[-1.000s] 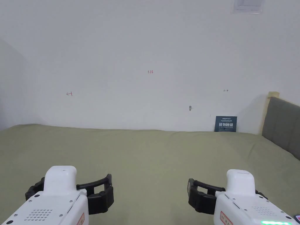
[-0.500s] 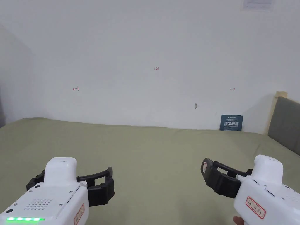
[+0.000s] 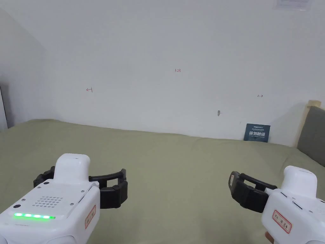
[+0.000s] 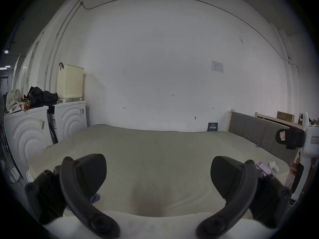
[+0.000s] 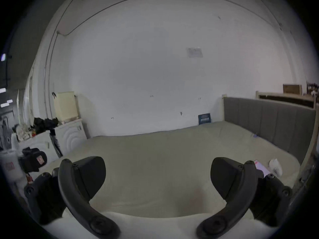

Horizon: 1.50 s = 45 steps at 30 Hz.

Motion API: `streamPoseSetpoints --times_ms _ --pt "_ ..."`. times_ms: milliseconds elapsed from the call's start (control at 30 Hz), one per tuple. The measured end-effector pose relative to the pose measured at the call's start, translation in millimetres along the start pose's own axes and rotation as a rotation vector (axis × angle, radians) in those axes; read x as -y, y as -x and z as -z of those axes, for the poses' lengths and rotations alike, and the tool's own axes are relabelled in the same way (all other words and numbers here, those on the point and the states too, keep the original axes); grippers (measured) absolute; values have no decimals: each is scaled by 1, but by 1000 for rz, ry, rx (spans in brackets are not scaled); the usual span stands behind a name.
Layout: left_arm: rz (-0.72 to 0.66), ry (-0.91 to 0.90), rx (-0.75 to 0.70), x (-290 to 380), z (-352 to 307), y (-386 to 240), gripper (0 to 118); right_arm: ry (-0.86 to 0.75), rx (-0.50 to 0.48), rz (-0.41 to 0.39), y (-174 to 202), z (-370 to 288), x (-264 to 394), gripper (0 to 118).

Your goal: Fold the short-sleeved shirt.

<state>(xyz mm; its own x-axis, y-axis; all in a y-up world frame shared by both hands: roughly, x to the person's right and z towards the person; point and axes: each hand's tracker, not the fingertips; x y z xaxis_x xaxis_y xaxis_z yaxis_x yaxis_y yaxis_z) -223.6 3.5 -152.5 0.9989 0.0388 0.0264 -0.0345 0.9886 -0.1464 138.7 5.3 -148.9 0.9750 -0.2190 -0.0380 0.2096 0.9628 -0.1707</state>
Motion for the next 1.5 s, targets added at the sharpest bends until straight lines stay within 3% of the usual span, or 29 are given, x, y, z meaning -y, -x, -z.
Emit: streamPoseSetpoints --times_ms 67,200,367,567,767,1333,1400,1500 --pt "0 2 -4 0 0 0 118 23 3 -7 -2 4 2 118" --pt "8 33 -19 2 6 -2 118 22 101 -63 6 7 8 118" --pt "1 51 -12 4 11 -1 118 61 22 -17 6 8 9 118" --pt "-1 76 -8 3 14 -2 118 65 60 -51 9 11 13 118" --pt "-37 85 5 2 13 -1 118 80 11 -36 8 9 8 118" --pt "-24 117 38 9 15 -7 118 136 -12 -124 16 10 11 118" --pt "-24 123 40 10 15 -8 118 184 -67 -107 15 11 9 118" --pt "-19 126 42 12 15 -9 118 181 -70 -72 16 10 7 118"
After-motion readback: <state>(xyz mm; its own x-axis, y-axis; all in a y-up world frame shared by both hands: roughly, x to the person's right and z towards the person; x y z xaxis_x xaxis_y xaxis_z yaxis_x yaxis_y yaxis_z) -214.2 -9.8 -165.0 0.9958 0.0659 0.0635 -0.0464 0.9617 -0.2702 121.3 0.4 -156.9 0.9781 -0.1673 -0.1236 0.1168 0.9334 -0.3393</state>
